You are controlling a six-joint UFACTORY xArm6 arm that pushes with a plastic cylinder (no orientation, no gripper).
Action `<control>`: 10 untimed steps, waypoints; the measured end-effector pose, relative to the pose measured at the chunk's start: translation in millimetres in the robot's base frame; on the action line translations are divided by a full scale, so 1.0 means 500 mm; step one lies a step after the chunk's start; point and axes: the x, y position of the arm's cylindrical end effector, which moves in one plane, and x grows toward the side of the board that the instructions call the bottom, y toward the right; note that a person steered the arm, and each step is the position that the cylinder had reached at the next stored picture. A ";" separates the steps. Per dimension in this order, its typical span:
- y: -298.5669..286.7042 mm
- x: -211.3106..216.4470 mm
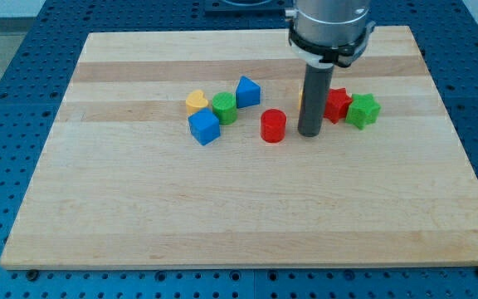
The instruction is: Push the red circle towards the blue cube
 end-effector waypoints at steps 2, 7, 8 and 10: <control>-0.010 -0.010; -0.108 -0.006; -0.124 0.001; -0.115 0.044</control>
